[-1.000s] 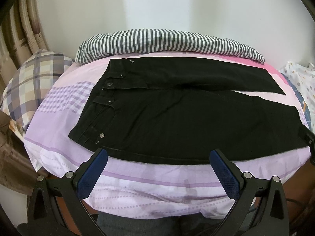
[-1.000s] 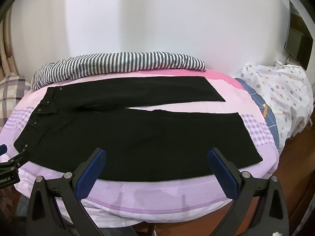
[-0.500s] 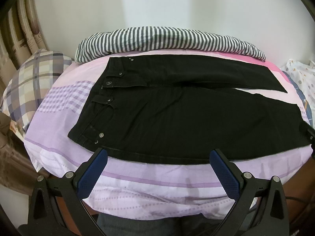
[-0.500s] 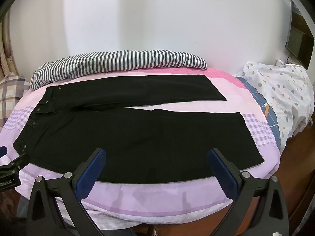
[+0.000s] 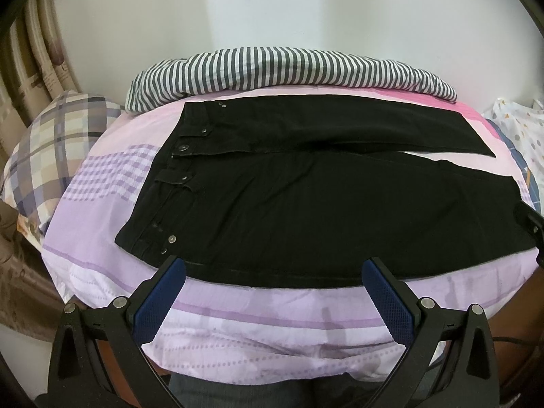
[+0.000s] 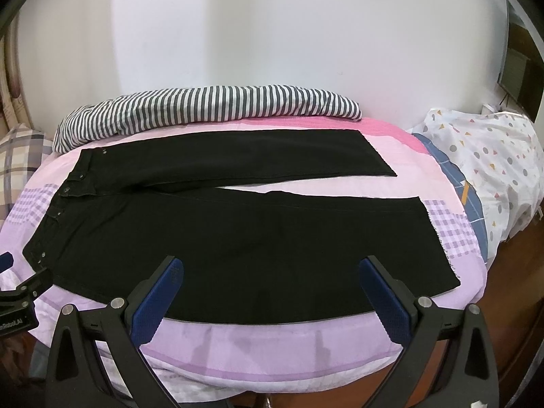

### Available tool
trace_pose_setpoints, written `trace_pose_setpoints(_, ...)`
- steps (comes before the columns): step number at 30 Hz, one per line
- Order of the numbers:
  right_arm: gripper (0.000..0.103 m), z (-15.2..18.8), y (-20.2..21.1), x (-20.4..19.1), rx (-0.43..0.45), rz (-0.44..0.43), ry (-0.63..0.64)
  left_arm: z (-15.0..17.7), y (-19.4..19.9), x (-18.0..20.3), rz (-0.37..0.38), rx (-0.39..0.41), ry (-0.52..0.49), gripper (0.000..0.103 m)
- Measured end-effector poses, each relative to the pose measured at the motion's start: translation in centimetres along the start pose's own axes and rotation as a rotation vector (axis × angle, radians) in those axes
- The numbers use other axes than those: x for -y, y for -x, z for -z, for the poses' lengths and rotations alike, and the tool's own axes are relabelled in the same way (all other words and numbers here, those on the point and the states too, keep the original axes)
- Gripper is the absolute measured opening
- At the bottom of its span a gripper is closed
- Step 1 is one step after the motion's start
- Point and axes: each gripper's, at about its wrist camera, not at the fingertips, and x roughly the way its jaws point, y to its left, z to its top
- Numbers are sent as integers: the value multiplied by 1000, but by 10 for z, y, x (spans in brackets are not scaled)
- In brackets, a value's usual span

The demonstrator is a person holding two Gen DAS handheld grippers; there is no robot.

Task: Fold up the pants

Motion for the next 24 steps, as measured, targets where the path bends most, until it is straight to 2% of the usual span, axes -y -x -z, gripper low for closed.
trace_pose_setpoints(8, 103, -8, -10, 5, -31, -117, -55, -11, -11, -9, 36, -25, 33, 103)
trace_pose_setpoints(14, 103, -23, -18, 3, -24, -170, -45, -38, -23, -38, 29, 5, 61, 101)
trace_pose_setpoints(19, 103, -36, -30, -3, -25, -251, -15, -79, -42, -81, -5, 25, 97, 88)
trace_pose_setpoints(20, 103, -39, -34, -6, -32, -245, -3, -84, -45, -87, 0, 24, 102, 82)
trace_pose_setpoints(22, 103, -45, -41, -11, -45, -242, 5, -103, -56, -106, 27, 15, 123, 77)
trace_pose_setpoints(24, 103, -52, -49, -14, -58, -252, -10, -121, -66, -123, 76, 7, 150, 65)
